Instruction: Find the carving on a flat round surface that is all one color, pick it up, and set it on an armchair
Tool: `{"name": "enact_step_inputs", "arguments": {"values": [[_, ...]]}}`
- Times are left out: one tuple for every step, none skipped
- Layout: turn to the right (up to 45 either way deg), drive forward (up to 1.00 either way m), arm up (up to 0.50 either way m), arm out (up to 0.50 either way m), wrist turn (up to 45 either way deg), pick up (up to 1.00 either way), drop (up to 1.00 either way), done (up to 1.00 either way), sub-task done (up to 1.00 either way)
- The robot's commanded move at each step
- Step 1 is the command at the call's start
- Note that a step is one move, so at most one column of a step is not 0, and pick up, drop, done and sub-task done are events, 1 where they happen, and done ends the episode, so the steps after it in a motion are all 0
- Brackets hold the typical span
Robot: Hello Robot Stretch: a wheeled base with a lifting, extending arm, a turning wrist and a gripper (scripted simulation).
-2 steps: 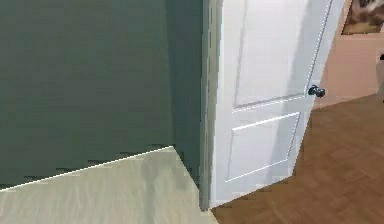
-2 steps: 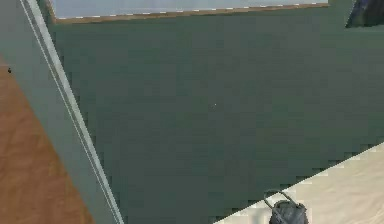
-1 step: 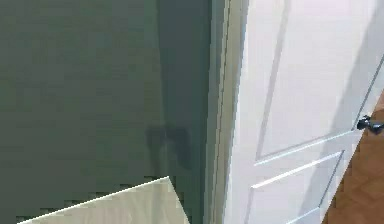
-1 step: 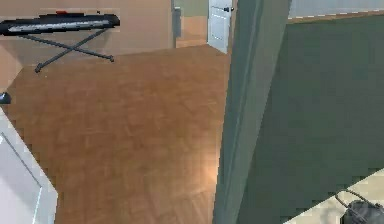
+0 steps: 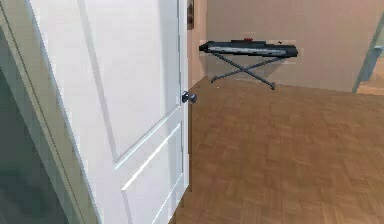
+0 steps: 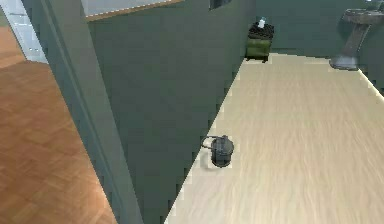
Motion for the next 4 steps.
{"name": "enact_step_inputs", "arguments": {"values": [[18.0, 0.0, 0.0, 0.0, 0.0, 0.0, 0.0, 0.0, 0.0], [0.0, 0.25, 0.0, 0.0, 0.0, 0.0, 0.0, 0.0, 0.0], [3.0, 0.0, 0.0, 0.0, 0.0, 0.0, 0.0, 0.0, 0.0], [0.0, 0.45, 0.0, 0.0, 0.0, 0.0, 0.0, 0.0, 0.0]]}}
